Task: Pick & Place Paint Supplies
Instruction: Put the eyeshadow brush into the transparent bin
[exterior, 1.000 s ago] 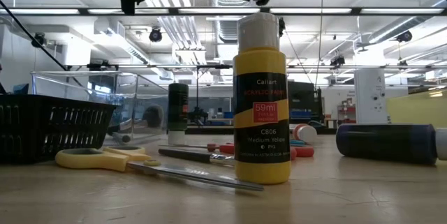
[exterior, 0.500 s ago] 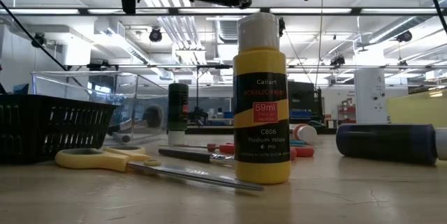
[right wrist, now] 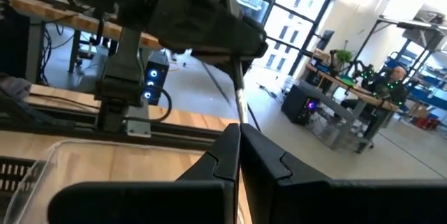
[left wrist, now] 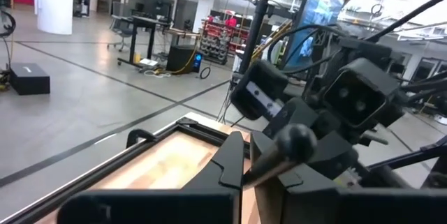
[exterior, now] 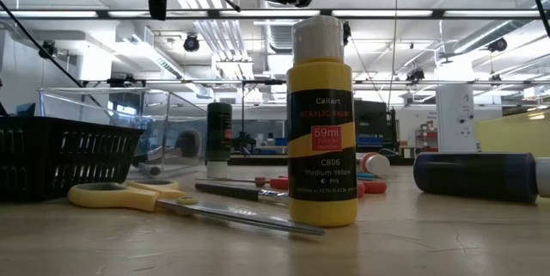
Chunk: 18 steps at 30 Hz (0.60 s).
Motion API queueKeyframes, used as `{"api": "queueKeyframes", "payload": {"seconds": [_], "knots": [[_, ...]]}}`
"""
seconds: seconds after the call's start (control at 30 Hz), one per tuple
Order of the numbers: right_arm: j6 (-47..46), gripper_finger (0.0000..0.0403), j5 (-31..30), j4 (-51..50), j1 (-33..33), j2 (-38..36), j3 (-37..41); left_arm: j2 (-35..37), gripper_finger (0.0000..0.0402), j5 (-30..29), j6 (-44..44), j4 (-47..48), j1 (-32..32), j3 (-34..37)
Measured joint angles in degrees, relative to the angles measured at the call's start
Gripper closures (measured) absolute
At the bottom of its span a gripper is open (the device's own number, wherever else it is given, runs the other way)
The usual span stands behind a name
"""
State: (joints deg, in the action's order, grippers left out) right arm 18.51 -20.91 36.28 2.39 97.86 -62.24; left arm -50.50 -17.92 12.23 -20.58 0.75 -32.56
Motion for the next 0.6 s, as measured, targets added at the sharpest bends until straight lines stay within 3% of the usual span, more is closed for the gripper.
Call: {"api": "queueKeyframes", "payload": {"seconds": [0.17, 0.33, 0.43, 0.6], "knots": [[0.8, 0.0395, 0.7, 0.1, 0.0, 0.0, 0.2, 0.2, 0.0386, 0.0, -0.8, 1.2, 0.0, 0.0], [0.2, 0.0394, 1.0, -1.5, 0.1, -1.7, 1.2, 2.2, 0.0386, -0.1, -1.5, 8.5, 0.0, -0.7], [-1.3, 0.0394, 1.0, -2.4, 0.1, -4.0, 2.6, 4.2, 0.0386, -0.3, -0.2, 16.2, 0.0, -1.9], [-4.2, 0.0394, 0.9, -3.1, 0.0, -8.7, 7.3, 6.9, 0.0386, -0.3, 7.6, 38.1, -0.1, -4.2]]}}
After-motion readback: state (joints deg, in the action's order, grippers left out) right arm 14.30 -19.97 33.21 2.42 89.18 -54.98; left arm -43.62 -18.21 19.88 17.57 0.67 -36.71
